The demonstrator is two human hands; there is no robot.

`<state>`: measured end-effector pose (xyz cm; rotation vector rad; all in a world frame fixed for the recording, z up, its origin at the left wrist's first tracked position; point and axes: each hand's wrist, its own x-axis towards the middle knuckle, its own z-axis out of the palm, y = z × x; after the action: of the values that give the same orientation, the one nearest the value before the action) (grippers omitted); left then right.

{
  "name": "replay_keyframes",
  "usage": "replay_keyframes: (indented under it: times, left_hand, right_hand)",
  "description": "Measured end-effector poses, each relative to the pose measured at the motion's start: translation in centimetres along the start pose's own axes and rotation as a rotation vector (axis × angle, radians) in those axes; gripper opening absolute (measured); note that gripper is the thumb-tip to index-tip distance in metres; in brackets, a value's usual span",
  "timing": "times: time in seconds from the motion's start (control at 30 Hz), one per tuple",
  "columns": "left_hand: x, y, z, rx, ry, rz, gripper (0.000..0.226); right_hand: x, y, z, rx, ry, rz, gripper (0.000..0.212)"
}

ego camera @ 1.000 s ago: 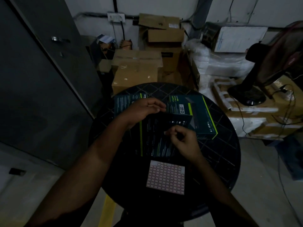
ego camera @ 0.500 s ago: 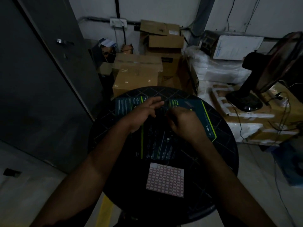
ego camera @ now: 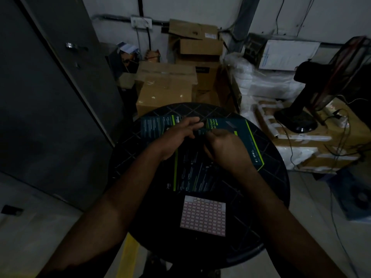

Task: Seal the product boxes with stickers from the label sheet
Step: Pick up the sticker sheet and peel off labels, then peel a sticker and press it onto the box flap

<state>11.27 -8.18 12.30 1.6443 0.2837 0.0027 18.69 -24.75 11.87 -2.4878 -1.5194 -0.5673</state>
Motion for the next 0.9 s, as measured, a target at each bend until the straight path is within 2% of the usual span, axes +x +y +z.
replay_keyframes:
  times: [0.53, 0.67, 0.73, 0.83, 0.9]
  left_hand:
    - [-0.1, 0.9, -0.2, 0.055, -0.044, -0.024, 0.056]
    - [-0.3, 0.6, -0.5, 0.063, -0.057, -0.017, 0.050]
    - [-0.4, 0.6, -0.8, 0.099, -0.051, -0.021, 0.049]
    - [-0.5, 0.8, -1.0, 0.146, -0.055, -0.030, 0.068]
    - [-0.5, 0.9, -1.2, 0.152, -0.056, -0.031, 0.068]
  right_hand:
    - [0.3, 0.4, 0.5, 0.000, -0.046, -0.050, 0.015]
    - [-0.3, 1.0, -0.3, 0.015, -0.070, -0.086, 0.021]
    - [-0.5, 1.8, -0.5, 0.161, -0.090, -0.049, 0.029]
    - [-0.6, 3.3, -0.2, 0.558, -0.097, 0.109, 0.035]
    - [-0.2, 3.5, 0.3, 0.643, -0.088, 0.161, 0.032]
